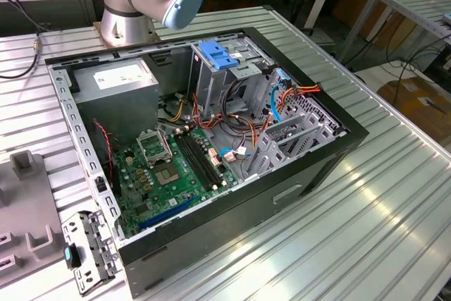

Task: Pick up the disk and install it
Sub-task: 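Pick up the disk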

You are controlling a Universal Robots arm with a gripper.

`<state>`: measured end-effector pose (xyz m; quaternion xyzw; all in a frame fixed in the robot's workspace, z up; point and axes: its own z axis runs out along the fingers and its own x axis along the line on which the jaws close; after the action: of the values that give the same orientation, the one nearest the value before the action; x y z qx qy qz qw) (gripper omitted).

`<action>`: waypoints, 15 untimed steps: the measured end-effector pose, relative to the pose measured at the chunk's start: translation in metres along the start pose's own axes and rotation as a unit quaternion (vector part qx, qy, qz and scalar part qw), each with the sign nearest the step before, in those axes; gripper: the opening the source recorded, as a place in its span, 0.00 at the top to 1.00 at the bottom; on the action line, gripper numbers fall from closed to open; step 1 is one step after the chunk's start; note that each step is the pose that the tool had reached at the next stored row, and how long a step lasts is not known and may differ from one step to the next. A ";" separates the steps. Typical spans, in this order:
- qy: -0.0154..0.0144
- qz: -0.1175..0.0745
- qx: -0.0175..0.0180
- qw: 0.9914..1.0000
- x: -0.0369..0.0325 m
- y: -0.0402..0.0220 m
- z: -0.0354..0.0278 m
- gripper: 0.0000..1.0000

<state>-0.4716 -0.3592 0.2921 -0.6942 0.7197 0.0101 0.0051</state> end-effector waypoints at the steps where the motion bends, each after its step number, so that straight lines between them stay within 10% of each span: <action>1: 0.000 0.000 0.000 1.000 0.0000 0.0000 -0.0004 0.63; 15: 0.000 0.000 0.000 1.000 -0.0002 0.0000 -0.0105 0.63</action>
<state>-0.4716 -0.3592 0.3026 -0.6942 0.7197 0.0102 0.0049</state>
